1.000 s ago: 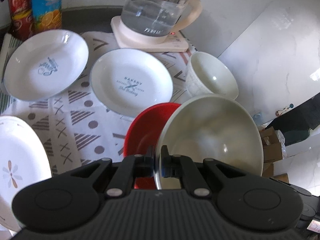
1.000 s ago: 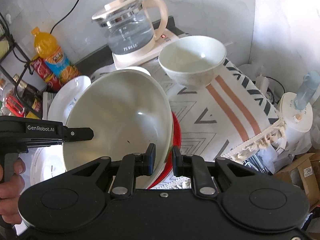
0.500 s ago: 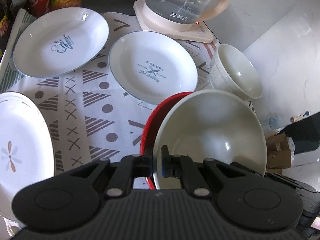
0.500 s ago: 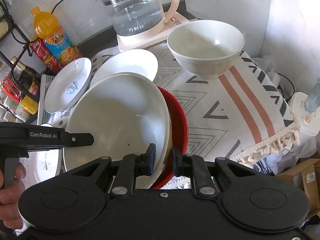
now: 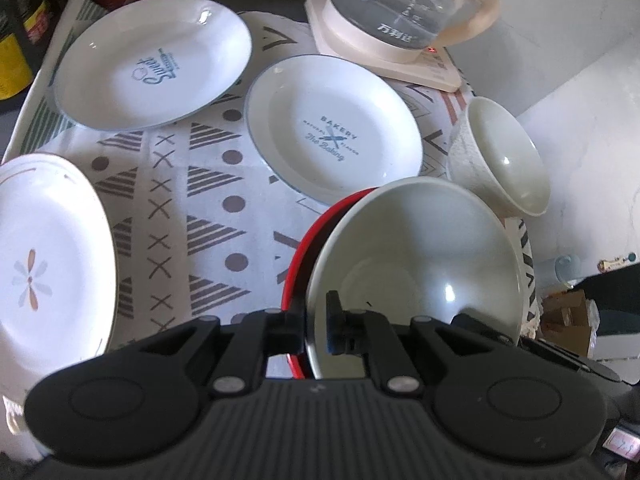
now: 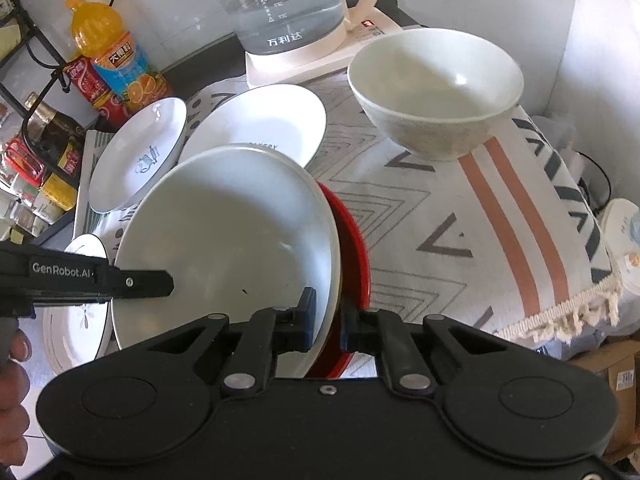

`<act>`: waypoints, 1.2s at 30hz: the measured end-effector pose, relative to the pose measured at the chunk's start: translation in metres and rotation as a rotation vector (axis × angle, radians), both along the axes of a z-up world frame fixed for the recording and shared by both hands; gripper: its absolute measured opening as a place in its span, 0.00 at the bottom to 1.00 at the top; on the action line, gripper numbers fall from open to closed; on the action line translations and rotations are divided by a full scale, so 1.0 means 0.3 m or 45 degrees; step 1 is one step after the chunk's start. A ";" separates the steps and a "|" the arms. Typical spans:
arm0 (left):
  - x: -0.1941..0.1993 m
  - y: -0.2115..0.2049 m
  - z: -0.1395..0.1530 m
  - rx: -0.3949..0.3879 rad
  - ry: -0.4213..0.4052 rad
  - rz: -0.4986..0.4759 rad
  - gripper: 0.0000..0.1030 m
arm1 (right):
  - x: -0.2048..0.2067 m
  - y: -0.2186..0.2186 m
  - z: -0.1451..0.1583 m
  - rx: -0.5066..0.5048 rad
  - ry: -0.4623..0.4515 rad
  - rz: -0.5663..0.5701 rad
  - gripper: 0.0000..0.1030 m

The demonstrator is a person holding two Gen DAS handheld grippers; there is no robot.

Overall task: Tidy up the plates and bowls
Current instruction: 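Lift the cream-white bowl with both grippers and lower it into the red bowl, then open both grippers and lift them off the stacked bowl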

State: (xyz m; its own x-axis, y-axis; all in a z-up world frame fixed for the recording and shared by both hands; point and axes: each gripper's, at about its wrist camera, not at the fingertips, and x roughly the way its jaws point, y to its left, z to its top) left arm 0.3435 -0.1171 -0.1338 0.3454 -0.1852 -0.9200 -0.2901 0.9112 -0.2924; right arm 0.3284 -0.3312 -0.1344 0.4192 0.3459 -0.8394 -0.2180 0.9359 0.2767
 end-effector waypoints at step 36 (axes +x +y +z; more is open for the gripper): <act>0.043 0.068 0.097 0.034 0.081 0.086 0.57 | 0.115 0.040 0.019 -0.031 0.003 0.071 0.12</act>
State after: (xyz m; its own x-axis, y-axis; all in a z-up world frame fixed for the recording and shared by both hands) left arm 0.3563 -0.0968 -0.1048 0.2971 -0.1383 -0.9448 -0.3683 0.8963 -0.2470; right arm 0.3630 -0.3191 -0.1289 0.3981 0.3479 -0.8488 -0.2692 0.9289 0.2544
